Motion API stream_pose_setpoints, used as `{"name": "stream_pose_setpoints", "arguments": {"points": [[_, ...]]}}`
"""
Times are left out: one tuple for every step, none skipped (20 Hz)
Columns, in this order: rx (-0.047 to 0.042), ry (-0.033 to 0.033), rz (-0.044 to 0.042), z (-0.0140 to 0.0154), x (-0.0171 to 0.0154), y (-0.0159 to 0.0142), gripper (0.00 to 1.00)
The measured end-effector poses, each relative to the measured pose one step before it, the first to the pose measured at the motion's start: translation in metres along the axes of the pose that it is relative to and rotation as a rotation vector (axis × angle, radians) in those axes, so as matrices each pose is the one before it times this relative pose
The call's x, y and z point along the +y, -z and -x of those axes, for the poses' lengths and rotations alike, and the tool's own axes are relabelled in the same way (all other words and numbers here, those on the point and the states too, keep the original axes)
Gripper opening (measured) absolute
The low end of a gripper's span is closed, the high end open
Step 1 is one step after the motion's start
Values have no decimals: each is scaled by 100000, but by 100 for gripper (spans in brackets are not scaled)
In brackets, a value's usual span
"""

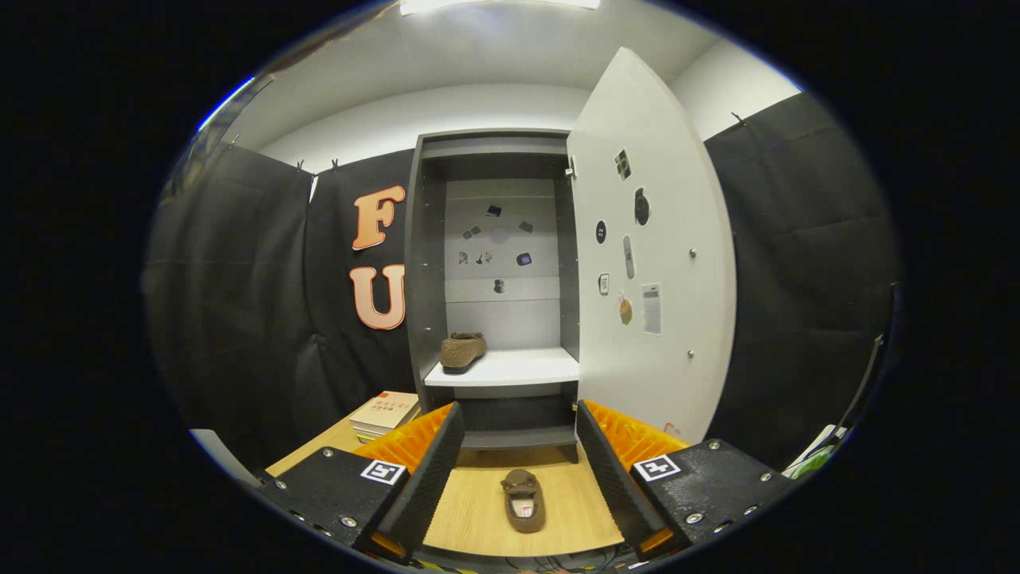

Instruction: Open the shoe cabinet door, grab the shoes and put them into the shoe cabinet, then close the shoe cabinet door.

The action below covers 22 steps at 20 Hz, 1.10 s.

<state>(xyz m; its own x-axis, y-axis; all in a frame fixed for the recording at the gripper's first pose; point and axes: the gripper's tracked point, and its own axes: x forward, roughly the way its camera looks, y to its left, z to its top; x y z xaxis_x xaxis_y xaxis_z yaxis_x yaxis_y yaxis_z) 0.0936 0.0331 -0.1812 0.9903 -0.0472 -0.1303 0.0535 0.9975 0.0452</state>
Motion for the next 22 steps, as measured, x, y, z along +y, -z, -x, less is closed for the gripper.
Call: {"name": "stream_pose_setpoints", "arguments": {"points": [[879, -730, -150, -749, 354, 850, 89], [1595, -350, 319, -749, 176, 1109, 89], [1934, -47, 220, -876, 107, 1077, 89], [1693, -193, -426, -912, 110, 1075, 89], [1756, -103, -950, -833, 2, 1227, 89], [2084, -180, -1299, -970, -9, 1389, 89], [2325, 176, -1067, -856, -152, 1422, 89], [2353, 473, -475, -984, -236, 1539, 89], [2536, 493, 49, -1001, -125, 1394, 89], [2277, 445, 452, -953, -97, 1231, 89], [2305, 69, 236, -974, -117, 1388, 89], [2444, -583, 27, -1000, 205, 1285, 89], [2133, -521, -19, -1032, 116, 1382, 89], [1979, -668, -135, -1229, 231, 1102, 89], [1939, -229, -68, -1158, 96, 1121, 89], [1822, -794, -65, -1101, 187, 1089, 89], [2451, -806, -212, -1239, 199, 1262, 89], [3027, -858, -481, -1145, 384, 1431, 88], [2010, -594, -457, -1000, 245, 1180, 88], [1612, -1359, -556, -1031, 385, 961, 87], [2478, -788, 107, -1062, 163, 1283, 87], [1874, -240, 329, -979, 24, 996, 85]]}}
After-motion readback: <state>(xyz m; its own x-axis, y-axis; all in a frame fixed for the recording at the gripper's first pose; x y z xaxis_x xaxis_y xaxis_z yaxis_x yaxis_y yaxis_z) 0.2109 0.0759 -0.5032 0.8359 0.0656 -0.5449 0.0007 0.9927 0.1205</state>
